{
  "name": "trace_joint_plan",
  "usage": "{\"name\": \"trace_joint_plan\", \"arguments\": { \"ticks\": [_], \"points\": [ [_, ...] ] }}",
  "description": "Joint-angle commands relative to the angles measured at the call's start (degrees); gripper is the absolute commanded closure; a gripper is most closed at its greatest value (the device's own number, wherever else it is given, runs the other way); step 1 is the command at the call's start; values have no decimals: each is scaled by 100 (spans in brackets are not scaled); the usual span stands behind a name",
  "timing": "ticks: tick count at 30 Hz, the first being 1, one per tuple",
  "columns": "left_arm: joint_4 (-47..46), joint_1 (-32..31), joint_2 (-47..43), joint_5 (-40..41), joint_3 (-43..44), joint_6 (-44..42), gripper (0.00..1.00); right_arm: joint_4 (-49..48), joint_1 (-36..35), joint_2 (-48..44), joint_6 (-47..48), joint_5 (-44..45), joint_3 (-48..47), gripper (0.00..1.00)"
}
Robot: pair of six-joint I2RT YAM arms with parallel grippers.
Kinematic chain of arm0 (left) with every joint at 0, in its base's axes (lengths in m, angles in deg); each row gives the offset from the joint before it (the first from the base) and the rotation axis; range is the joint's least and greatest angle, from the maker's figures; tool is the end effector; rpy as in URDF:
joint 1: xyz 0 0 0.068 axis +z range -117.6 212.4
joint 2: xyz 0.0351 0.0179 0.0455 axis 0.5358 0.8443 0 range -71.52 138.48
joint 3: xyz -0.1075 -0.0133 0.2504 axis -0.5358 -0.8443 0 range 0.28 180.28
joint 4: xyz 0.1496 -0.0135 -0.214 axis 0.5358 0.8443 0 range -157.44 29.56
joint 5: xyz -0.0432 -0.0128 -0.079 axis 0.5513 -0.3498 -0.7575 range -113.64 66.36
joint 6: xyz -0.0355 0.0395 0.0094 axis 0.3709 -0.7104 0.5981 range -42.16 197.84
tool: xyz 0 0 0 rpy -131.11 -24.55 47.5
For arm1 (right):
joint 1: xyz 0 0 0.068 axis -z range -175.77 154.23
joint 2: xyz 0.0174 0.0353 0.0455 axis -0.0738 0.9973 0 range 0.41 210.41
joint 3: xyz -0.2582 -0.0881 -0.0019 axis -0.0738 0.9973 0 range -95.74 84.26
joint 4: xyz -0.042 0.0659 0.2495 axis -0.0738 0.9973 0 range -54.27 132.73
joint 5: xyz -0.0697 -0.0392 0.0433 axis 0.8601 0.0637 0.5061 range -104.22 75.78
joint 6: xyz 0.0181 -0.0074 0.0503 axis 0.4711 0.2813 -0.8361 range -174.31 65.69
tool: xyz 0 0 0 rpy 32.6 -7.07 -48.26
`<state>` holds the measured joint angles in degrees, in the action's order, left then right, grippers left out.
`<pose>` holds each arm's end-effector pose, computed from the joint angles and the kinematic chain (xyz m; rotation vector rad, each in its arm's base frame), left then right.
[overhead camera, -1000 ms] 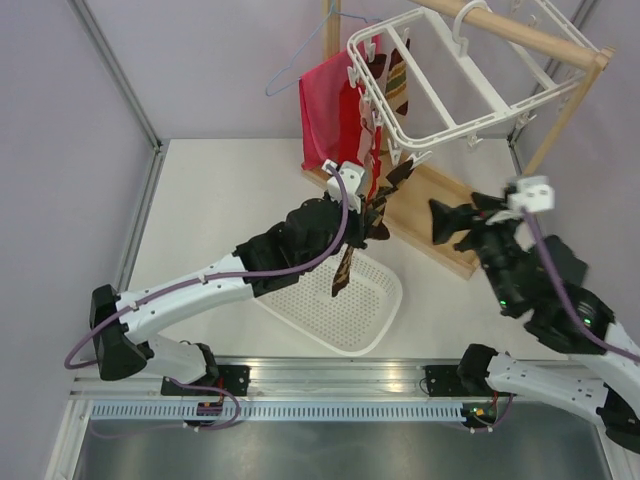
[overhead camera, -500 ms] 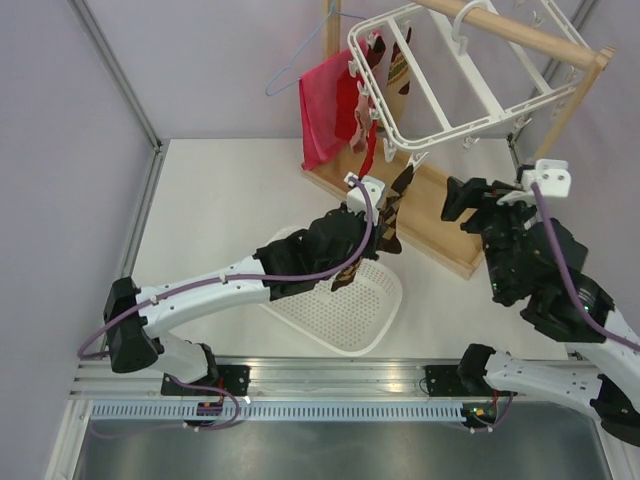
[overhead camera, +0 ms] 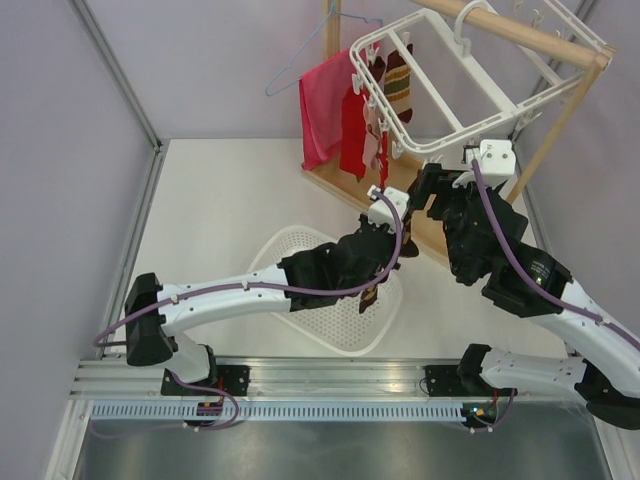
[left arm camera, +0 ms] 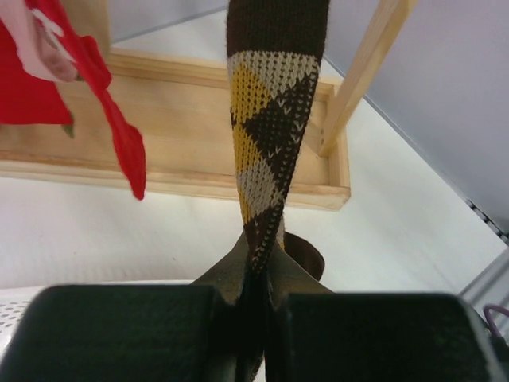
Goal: Remove the socks clipped to the hanger
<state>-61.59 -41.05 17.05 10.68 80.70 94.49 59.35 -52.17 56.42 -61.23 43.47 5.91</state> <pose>0.1231 -0.3440 0.3771 0.4636 1.7499 -0.5891 0.1187 0.1242 0.4789 0.0986 1.5801 0.0620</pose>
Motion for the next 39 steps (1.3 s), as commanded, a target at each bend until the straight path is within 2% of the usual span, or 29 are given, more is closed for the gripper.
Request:
{"name": "trace_joint_plan", "arguments": {
  "ticks": [1,9,15,28,39],
  "points": [
    [153,-248,212,486,307,-205,98,-50,-20,85,15,313,-278,20],
    [444,-556,652,1155,826,-197,98,134,-2,472,-213,647,-322,20],
    [488,-600,766,1173,905,-179,98,187,-11,490,-468,392,-155,21],
    [488,-750,837,1304,958,-56,98,196,-11,657,-565,568,-102,21],
    [479,-960,881,1366,1063,269,98,-102,-11,253,-1075,524,829,25]
  ]
}}
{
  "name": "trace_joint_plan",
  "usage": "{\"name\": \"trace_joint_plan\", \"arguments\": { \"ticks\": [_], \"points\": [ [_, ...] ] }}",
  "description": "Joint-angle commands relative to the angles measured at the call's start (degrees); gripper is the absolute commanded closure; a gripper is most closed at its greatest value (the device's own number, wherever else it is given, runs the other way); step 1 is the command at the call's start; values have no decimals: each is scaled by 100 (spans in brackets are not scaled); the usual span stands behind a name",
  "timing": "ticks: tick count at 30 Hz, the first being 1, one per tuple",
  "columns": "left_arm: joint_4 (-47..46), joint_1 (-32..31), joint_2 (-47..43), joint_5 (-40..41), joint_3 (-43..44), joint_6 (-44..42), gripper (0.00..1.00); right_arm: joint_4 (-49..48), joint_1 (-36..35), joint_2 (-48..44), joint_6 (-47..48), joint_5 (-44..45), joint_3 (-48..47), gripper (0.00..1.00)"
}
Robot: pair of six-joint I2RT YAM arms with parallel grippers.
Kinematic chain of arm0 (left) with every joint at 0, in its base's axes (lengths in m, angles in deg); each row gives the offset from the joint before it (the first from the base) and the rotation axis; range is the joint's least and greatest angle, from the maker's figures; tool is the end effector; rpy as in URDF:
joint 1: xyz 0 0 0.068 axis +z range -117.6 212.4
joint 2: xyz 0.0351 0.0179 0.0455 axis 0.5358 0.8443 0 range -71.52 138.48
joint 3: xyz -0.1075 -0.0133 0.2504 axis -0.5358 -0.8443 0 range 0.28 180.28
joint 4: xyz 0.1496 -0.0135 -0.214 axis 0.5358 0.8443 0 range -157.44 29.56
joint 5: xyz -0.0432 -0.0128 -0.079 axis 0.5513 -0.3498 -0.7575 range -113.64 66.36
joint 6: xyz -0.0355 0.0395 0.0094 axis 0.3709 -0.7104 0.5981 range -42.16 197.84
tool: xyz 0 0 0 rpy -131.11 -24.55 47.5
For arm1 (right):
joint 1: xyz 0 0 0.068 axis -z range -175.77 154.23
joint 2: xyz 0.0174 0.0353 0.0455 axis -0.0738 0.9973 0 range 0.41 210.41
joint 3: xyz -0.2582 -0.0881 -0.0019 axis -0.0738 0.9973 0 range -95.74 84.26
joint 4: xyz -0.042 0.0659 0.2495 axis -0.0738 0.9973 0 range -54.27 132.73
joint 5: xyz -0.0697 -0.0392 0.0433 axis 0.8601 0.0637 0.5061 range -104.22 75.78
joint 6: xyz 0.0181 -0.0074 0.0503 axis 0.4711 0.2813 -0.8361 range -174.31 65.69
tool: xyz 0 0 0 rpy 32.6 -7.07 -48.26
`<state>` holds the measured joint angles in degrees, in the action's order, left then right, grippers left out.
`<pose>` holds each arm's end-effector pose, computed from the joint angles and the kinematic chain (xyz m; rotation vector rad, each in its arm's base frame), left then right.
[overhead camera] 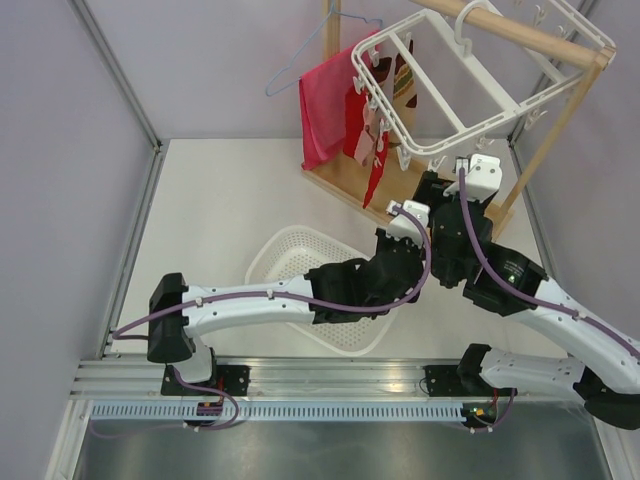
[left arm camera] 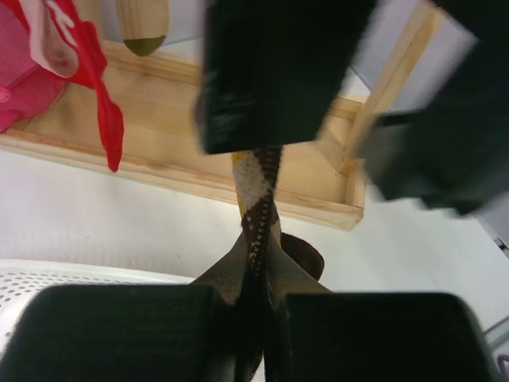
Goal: Remove the socks clipped to the hanger
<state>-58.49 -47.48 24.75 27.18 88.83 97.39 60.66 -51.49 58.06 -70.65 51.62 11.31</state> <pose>0.0960 -0.3812 0.3748 0.3290 1.7425 -0.4358 0.1319 0.1358 0.4442 0.2561 1.6194 -0.0385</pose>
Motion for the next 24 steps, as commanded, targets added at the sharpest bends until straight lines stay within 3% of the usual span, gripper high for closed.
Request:
{"name": "trace_joint_plan", "arguments": {
  "ticks": [1,18,24],
  "points": [
    [168,-327,94,-301,250,22,98,-321,-79,54,-124,-300,368,26],
    [168,-555,234,-548,329,304,98,-1042,-79,-280,666,34,351,27],
    [168,-626,77,-671,285,426,98,-2254,-79,-614,1589,-1,887,32]
  ]
}}
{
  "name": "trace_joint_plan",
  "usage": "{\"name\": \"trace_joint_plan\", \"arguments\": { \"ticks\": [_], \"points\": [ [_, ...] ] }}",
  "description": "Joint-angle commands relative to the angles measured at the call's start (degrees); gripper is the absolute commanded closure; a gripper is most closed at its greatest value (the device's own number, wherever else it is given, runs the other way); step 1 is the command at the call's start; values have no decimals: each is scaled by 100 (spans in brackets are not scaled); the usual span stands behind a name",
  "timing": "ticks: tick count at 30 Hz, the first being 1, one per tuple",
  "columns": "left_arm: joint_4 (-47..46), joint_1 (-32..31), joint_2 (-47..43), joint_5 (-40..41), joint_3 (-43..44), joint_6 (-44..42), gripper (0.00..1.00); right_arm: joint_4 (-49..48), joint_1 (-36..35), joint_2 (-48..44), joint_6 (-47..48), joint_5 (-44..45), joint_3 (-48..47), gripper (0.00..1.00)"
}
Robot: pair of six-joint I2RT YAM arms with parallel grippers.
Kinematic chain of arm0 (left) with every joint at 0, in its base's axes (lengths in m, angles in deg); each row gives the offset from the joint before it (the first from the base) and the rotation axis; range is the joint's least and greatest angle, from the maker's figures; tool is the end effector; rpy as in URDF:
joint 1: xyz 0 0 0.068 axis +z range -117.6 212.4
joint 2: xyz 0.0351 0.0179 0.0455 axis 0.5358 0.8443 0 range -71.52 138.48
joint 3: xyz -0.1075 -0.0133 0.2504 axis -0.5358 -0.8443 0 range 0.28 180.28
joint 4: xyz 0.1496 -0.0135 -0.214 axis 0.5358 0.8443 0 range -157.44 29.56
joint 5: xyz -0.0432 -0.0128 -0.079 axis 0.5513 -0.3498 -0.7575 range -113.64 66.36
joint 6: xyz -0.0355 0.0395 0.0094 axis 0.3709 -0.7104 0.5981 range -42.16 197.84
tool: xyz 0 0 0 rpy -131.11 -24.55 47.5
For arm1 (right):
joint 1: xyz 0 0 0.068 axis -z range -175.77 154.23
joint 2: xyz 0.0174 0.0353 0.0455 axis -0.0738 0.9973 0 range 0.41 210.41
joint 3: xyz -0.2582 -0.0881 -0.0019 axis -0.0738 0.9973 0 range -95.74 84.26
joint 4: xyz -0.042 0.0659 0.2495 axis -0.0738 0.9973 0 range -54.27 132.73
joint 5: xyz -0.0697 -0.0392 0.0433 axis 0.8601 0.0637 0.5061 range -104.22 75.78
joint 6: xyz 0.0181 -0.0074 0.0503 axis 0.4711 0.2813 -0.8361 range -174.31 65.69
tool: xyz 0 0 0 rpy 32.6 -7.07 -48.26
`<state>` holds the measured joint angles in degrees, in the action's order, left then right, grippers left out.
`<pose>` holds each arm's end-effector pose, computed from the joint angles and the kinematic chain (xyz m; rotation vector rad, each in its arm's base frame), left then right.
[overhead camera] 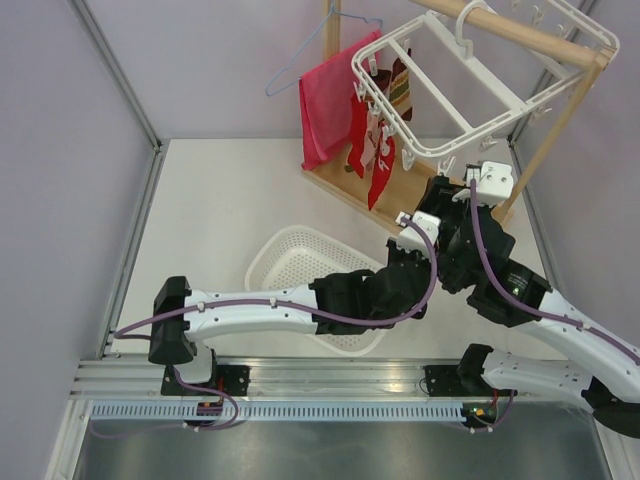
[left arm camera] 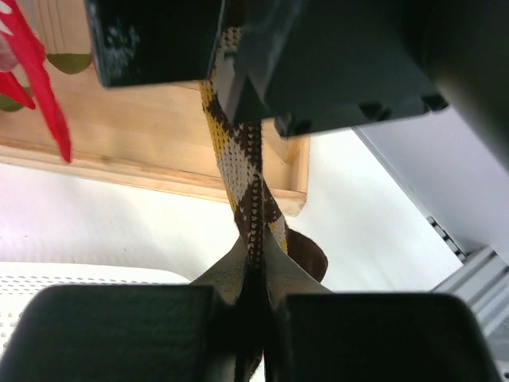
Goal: Remove the socks clipped to the hanger
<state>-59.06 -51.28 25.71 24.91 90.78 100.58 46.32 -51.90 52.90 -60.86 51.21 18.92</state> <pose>0.0703 -0.3925 0.3809 0.3524 1.7446 -0.5773 0.1235 0.1260 0.4394 0.2423 1.5355 -0.0098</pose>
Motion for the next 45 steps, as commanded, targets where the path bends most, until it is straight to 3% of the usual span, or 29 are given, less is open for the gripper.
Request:
{"name": "trace_joint_plan", "arguments": {
  "ticks": [1,17,20,23,24,26,34,35,37,40,41,45],
  "points": [
    [225,-245,-81,-478,82,116,98,-978,-46,-125,811,49,179,33],
    [199,-430,-336,-637,-67,292,98,-1305,191,367,1199,181,-5,44],
    [190,-447,-371,-681,-103,327,98,-1323,402,437,1226,50,-23,54],
    [181,-465,-389,-698,-120,336,98,-1314,613,516,1217,-65,-49,73],
    [190,-465,-380,-698,-120,336,98,-1314,691,551,1235,-74,-58,89],
    [190,-465,-398,-690,-129,336,98,-1314,745,622,1287,-74,-93,98],
    [181,-465,-363,-382,-243,257,98,-1288,859,552,1358,-372,-277,99],
    [199,-456,-371,-330,-261,240,98,-1261,850,534,1358,-408,-277,99],
    [190,-456,-433,-93,-313,134,98,-1156,850,447,1279,-495,-251,76],
    [199,-299,-705,-91,-568,169,98,-1077,859,262,1086,-742,-155,26],
    [199,-98,-810,-205,-682,334,98,-885,859,210,1024,-812,-137,21],
    [199,597,-1372,-917,-1515,783,98,-760,859,-194,892,-1040,100,18]
  ]
}}
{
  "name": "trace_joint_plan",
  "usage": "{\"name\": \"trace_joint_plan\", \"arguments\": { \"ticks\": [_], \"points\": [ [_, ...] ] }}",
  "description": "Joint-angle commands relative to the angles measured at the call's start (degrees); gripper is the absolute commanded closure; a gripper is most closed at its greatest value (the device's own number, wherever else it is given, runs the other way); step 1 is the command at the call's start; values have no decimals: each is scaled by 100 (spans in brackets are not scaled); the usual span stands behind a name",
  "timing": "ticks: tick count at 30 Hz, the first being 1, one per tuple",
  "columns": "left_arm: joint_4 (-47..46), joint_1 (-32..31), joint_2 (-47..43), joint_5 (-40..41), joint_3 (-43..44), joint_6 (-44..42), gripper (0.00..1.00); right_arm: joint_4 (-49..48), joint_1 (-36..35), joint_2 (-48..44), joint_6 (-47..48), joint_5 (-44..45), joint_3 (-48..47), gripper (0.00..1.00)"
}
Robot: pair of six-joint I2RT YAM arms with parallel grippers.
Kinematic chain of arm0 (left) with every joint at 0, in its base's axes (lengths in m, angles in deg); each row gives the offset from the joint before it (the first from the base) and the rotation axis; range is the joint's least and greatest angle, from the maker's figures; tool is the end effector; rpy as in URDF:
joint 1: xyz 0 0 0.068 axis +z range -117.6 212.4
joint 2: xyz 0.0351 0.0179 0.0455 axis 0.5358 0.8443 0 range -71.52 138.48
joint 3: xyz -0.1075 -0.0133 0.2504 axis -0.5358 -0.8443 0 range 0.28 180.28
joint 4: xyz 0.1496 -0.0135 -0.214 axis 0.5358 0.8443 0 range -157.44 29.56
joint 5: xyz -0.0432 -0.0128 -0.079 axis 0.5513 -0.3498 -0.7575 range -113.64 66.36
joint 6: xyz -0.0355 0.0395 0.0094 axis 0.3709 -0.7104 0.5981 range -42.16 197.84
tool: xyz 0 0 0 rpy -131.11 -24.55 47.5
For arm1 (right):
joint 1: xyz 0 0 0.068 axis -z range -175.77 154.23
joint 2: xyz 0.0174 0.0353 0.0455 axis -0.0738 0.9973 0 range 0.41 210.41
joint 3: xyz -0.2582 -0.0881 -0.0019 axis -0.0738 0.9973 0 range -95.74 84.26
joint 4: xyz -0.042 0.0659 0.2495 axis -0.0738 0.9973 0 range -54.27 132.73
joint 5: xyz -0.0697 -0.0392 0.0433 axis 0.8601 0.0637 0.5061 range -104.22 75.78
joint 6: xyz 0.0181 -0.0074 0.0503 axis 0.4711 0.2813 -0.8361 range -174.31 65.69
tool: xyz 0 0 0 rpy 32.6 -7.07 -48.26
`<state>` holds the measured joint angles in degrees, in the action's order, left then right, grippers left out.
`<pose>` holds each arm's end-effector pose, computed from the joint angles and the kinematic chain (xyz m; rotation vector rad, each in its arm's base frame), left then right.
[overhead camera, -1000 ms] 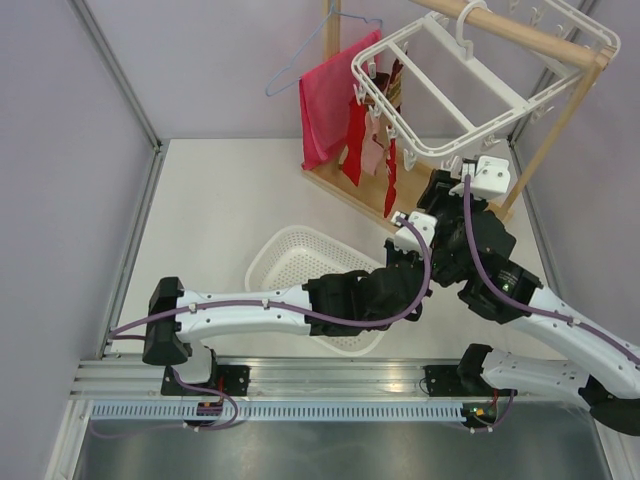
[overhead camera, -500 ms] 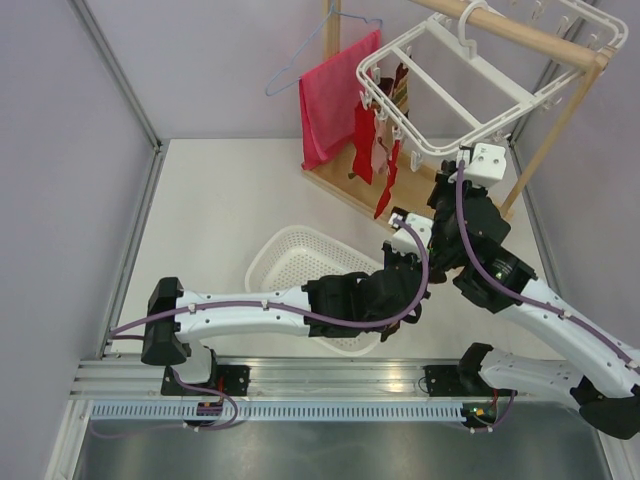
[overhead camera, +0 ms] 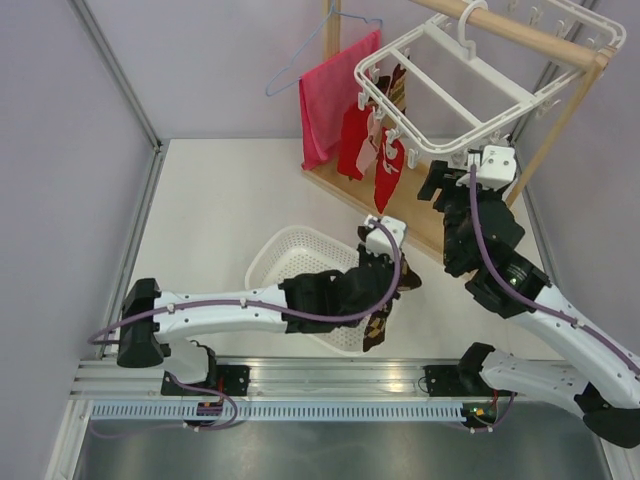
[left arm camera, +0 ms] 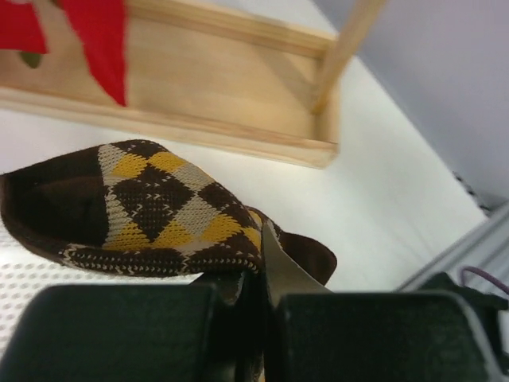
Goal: Remove the socks clipped to the hanger
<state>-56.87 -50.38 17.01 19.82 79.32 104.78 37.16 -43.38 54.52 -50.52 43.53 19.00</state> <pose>0.0693 -0.3527 0.3620 0.3991 1.8237 -0.6160 0.1474 0.1168 0.4493 0.1930 1.4686 -0.0857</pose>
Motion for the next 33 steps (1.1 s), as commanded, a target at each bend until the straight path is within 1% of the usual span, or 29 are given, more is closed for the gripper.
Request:
{"name": "trace_joint_plan", "arguments": {
  "ticks": [1,4,7,10,11,17,21,24,33],
  "points": [
    [-11,726,-669,-513,-485,382,98,208,-2,-418,-159,-326,188,18],
    [-20,1053,-890,-724,-890,330,98,366,7,-664,-203,-484,372,18],
    [-142,1745,-1258,-1242,-1329,338,98,445,-2,-875,-239,-616,653,18],
    [-335,2151,-1671,-1560,-1778,242,98,551,7,-1016,-361,-599,996,18],
    [-362,2205,-1890,-1586,-1857,137,98,577,-2,-1051,-362,-582,1093,17],
    [-398,2354,-2419,-1674,-2253,-320,98,657,15,-1279,-1020,-379,2086,16],
    [-301,2609,-2621,-1885,-2577,-137,98,683,138,-1674,-1538,-476,2683,14],
    [-283,2873,-2692,-2367,-2806,92,98,700,287,-1815,-1829,-651,3105,14],
    [-292,2943,-2525,-2474,-3061,171,98,692,955,-1640,-2190,-1266,3458,13]
  ]
}}
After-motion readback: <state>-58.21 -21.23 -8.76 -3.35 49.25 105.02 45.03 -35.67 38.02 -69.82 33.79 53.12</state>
